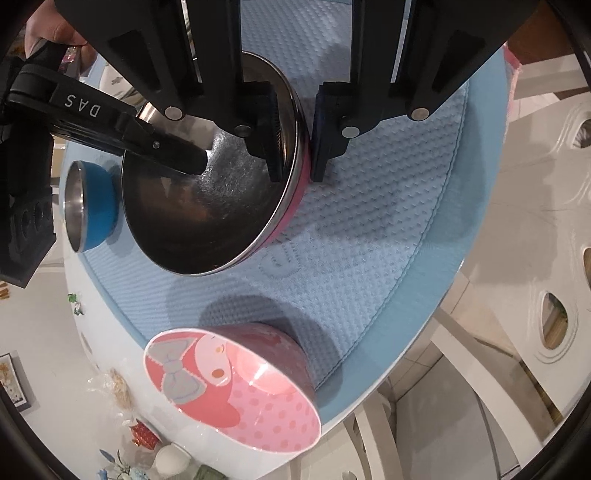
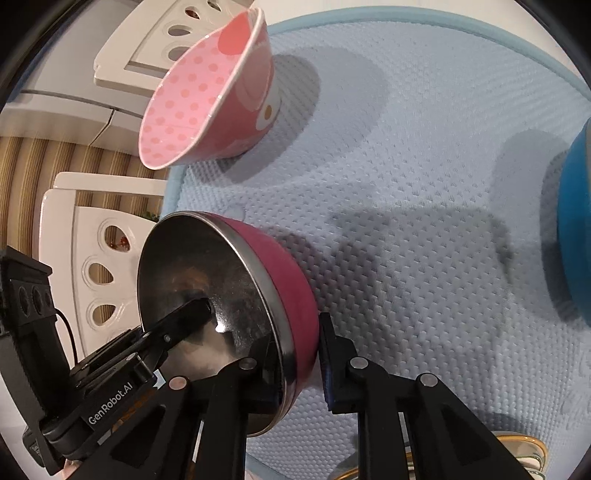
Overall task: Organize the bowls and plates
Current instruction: 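Lift the steel bowl with the right gripper toward the pink cartoon bowl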
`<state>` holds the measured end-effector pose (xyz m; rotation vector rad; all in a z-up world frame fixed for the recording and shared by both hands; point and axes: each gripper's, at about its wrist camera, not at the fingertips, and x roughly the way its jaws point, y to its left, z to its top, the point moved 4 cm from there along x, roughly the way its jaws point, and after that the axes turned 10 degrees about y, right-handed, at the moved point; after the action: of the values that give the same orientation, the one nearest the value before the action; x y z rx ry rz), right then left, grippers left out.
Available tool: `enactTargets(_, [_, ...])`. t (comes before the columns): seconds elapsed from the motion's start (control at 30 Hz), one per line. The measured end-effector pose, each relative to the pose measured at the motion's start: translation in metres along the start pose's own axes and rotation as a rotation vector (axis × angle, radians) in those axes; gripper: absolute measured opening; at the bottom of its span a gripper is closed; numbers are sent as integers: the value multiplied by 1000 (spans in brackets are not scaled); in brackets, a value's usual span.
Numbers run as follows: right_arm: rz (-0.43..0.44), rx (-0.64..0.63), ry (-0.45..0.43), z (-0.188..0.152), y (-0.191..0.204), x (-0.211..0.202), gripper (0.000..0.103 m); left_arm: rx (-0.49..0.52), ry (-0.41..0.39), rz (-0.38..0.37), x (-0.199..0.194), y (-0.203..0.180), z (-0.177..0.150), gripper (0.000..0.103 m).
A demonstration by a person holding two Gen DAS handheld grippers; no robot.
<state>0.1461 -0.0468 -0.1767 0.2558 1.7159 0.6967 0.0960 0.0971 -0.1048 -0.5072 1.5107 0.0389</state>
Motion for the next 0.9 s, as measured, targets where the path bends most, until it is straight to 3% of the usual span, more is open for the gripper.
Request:
enactTargets(0.47, [-51, -59, -65, -2, 43, -46, 17, -18, -43, -49, -41, -6, 6, 11])
enactTargets(0.9, [-51, -144, -180, 39, 90, -114, 18, 16, -180, -69, -114, -21, 66, 12])
